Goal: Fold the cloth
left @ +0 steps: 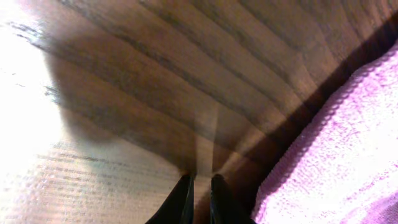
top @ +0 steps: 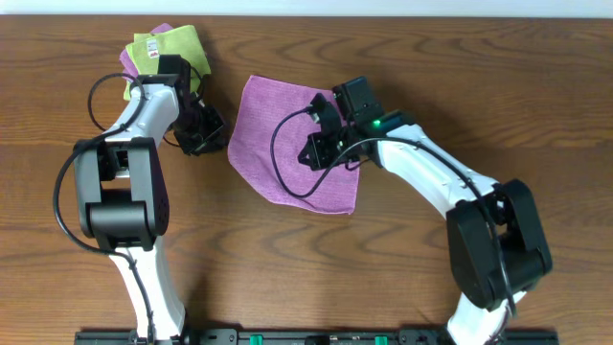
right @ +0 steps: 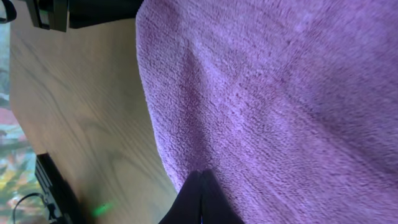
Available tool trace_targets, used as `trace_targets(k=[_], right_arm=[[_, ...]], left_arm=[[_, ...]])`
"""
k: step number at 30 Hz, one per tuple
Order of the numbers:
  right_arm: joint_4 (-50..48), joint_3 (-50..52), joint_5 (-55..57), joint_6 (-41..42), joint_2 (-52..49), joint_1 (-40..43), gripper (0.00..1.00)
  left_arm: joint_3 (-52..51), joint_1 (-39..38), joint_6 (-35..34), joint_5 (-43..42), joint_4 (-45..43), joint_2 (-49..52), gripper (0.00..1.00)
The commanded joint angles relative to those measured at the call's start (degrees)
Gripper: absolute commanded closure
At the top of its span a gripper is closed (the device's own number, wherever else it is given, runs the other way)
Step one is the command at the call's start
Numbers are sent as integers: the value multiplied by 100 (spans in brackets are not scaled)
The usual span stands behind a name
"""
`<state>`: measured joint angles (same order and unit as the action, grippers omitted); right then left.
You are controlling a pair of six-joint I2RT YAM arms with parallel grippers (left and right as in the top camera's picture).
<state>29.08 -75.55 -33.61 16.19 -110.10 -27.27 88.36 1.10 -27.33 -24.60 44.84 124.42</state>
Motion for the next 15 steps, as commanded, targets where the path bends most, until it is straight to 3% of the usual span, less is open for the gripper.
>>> trace_targets(k=[1, 6, 15], right_arm=[[15, 39, 9, 223, -52, -52, 99], [46, 153, 212, 313, -66, -57, 99], [-13, 857, 282, 400, -66, -52, 99]], left_arm=[[-181, -79, -131, -98, -138, 94, 88], [-466, -306, -269, -356, -492, 94, 94], [-479, -428, -297, -516, -503, 94, 94]])
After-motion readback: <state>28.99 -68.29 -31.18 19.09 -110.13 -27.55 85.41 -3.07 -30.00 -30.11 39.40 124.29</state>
